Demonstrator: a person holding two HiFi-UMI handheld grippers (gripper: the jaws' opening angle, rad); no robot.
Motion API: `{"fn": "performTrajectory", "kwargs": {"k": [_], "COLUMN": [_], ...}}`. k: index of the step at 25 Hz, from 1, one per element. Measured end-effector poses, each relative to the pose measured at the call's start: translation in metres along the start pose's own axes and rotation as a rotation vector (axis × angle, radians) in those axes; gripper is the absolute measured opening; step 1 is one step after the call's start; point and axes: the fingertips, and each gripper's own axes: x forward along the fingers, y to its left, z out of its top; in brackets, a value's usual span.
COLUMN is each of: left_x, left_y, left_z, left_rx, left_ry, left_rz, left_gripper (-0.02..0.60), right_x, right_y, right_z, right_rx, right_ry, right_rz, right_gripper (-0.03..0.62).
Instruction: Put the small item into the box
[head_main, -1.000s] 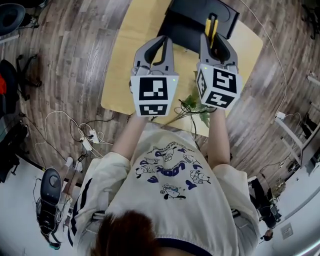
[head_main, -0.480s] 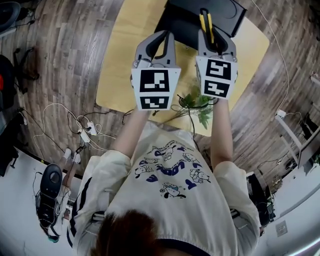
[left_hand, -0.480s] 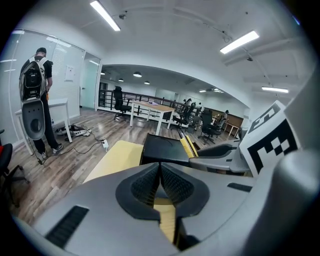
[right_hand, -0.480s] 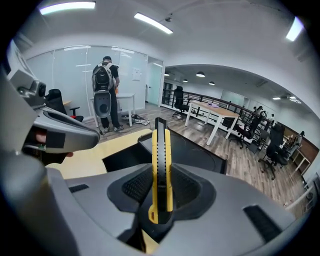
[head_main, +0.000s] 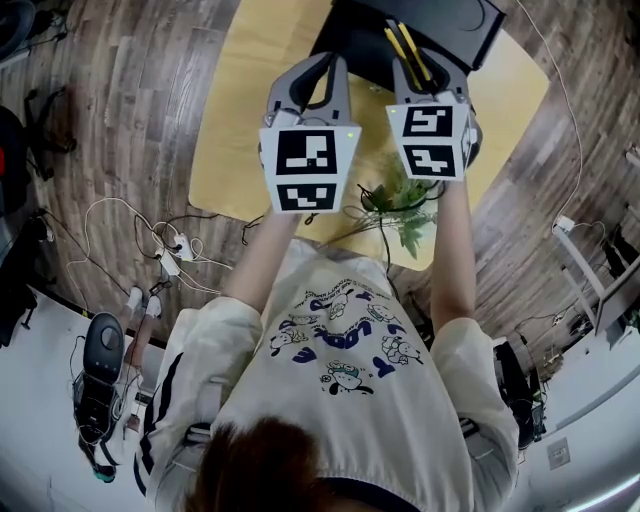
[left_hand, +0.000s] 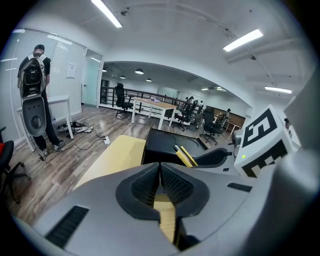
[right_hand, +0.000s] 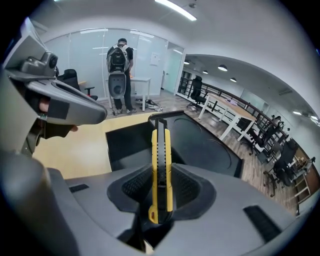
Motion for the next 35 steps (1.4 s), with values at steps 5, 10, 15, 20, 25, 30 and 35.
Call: {"fn": "performTrajectory", "kwargs": {"k": [5, 10, 15, 20, 25, 30, 35], "left_x": [0.003, 0.003, 0.001, 0.0, 0.0, -0.004, -0.005], "left_y": [0.002, 0.003, 0.006, 0.007, 0.01, 0.011, 0.015], "left_z": [-0.003, -0.004, -0.006, -0.006, -0.007, -0.007, -0.006], "left_rx": [-0.01, -0.017, -0.026, -0.032, -0.046, -0.053, -0.056], "left_ry": [0.007, 0.005, 0.01, 0.013, 0.019, 0.015, 0.009], "left_rz": [0.006, 0.01, 0.014, 0.014, 0.012, 0.014, 0.013], "left_gripper": [0.02, 0.02, 0.02, 0.02, 0.02, 0.02, 0.02], "right_x": [0.014, 0.027, 0.034, 0.038, 0.043, 0.041, 0.041], "right_y": [0.005, 0.009, 0.01, 0.011, 0.007, 0.006, 0.005], "right_z": [-0.014, -0.029, -0.034, -0.039, -0.042, -0.044, -0.036], "right_rx": [-0.081, -0.138, -0.149, -0.141, -0.075, -0.046, 0.011], "right_ry": [0.102, 0.209, 0.268, 0.329, 0.353, 0.361, 0.303], "right_rz": [0.063, 0.128, 0.161, 0.181, 0.175, 0.184, 0.188], "right_gripper": [0.129, 0.129, 0.13, 0.13, 0.13, 0.13, 0.14]}}
